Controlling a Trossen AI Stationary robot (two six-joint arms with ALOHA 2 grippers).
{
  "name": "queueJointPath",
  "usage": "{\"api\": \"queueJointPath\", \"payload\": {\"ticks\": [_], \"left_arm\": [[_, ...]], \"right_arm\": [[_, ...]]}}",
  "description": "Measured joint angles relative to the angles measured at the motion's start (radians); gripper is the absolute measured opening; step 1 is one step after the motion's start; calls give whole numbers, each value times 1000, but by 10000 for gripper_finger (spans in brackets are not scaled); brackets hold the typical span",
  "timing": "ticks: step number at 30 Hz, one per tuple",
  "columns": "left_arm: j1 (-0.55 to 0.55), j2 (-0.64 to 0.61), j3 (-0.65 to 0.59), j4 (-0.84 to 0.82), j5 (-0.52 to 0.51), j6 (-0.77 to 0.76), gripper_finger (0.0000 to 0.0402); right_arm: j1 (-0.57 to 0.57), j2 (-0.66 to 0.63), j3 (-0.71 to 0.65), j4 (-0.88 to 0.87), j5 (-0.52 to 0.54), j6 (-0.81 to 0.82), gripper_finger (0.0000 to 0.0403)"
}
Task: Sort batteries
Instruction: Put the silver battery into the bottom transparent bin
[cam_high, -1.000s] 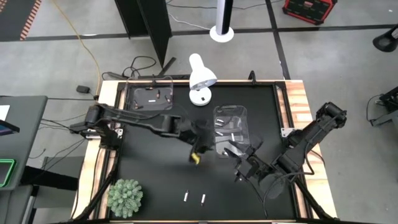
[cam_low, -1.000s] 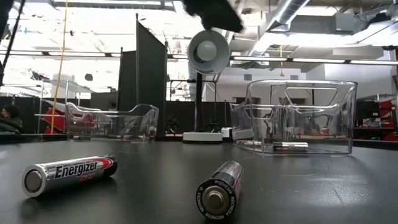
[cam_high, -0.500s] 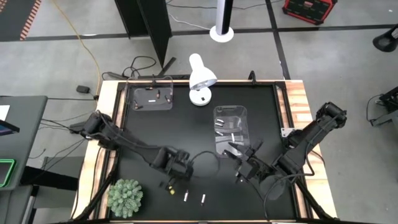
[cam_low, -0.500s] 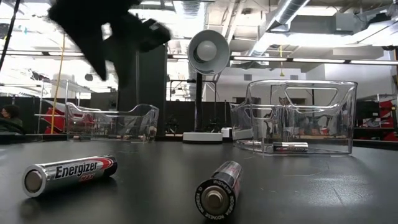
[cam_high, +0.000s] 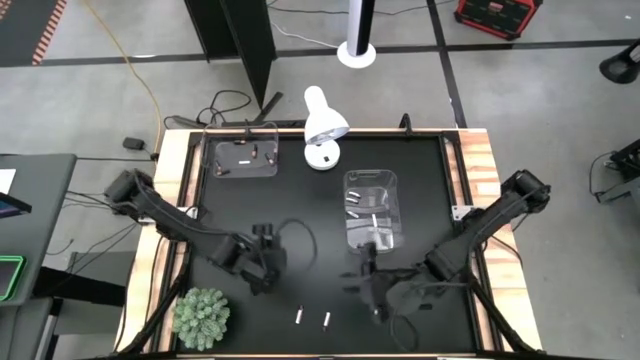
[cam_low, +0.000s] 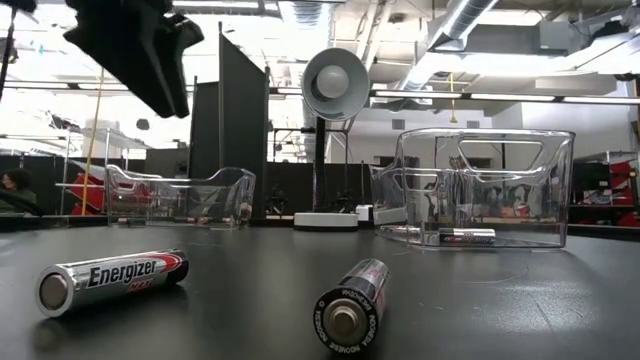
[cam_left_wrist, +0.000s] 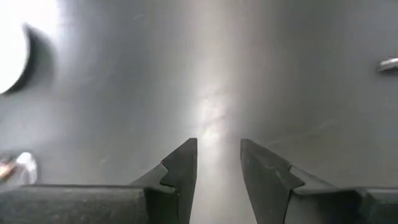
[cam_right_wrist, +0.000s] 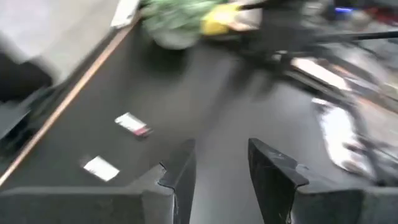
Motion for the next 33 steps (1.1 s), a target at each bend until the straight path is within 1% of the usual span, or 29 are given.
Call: {"api": "queueJointPath", "payload": {"ticks": [2,6,11,15,19,22,26,33], "left_arm": [[8,-68,-67,17,-41,-32,113],[18,-219,-200,122,-115,-98,109],[18,-358,-348,278,-169,-147,108],[18,-410,-428,359,-177,-149,108],[18,-421,-466,368,-176,-170,108],[18,-418,-473,368,-175,-171,107],[18,-415,-473,387,-175,-155,107],[18,-415,-473,413,-175,-105,107]], "right_arm": [[-15,41,0,0,-80,-55,159],[-60,138,-1,21,-218,-140,160],[-123,255,53,36,-420,-102,172],[-134,332,140,15,-524,-109,195],[-127,410,207,-64,-590,-148,221],[-120,464,244,-96,-620,-191,228],[-110,536,281,-134,-619,-267,222],[-118,619,364,-156,-616,-275,197]]}}
